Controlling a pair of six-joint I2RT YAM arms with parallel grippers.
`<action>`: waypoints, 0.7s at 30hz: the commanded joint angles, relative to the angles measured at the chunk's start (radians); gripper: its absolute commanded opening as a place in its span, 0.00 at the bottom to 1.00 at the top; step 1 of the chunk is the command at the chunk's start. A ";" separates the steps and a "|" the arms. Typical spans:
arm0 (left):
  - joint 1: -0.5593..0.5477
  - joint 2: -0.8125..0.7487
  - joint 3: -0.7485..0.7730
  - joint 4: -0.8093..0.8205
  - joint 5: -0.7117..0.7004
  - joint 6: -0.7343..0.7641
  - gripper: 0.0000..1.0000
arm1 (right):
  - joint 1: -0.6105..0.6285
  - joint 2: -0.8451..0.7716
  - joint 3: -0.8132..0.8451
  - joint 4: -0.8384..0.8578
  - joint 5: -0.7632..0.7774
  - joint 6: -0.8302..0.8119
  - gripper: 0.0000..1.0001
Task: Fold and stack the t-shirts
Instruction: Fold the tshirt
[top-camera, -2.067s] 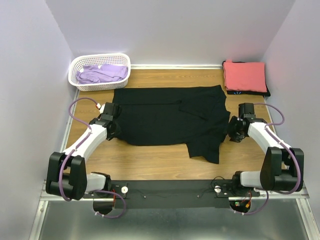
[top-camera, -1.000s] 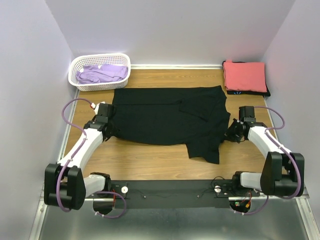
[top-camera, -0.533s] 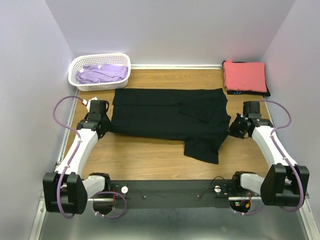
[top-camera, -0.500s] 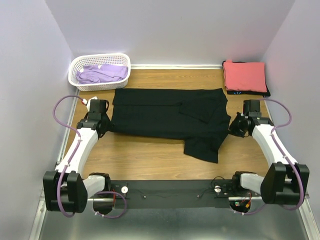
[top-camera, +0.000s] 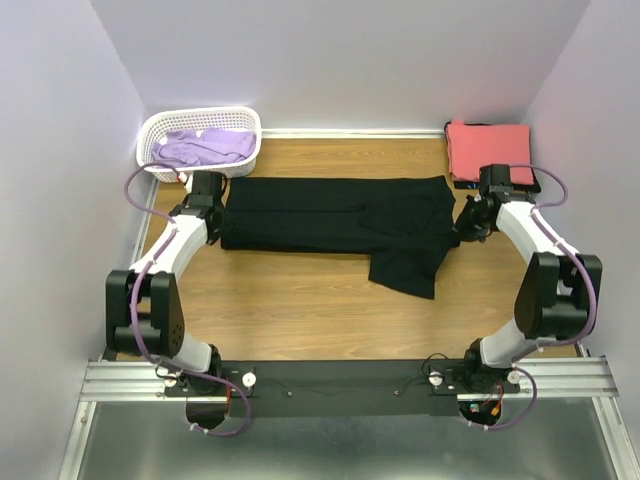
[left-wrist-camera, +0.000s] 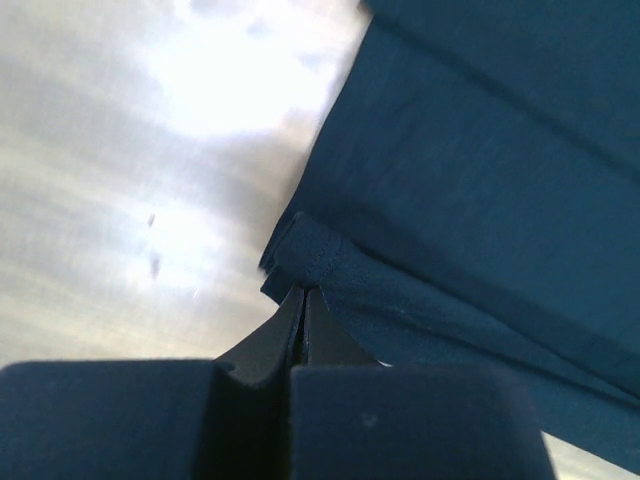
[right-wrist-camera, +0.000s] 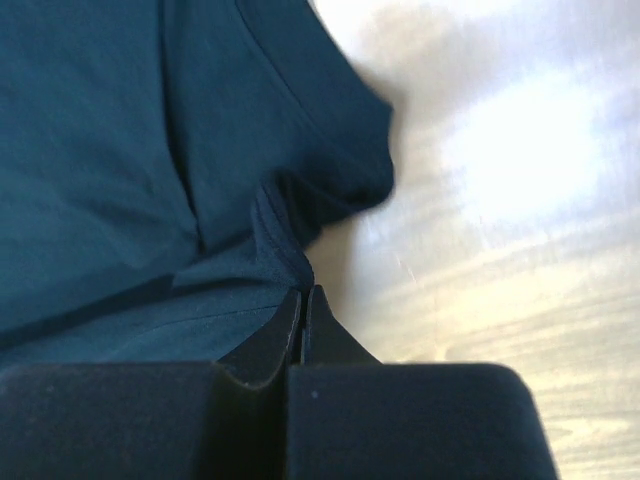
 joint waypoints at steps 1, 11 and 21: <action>0.011 0.069 0.068 0.072 -0.032 0.012 0.00 | -0.009 0.069 0.102 0.028 0.018 -0.039 0.01; 0.013 0.244 0.134 0.083 -0.106 -0.005 0.00 | -0.009 0.212 0.217 0.048 0.008 -0.045 0.01; 0.020 0.279 0.128 0.132 -0.104 -0.011 0.00 | -0.008 0.268 0.211 0.106 0.010 -0.044 0.00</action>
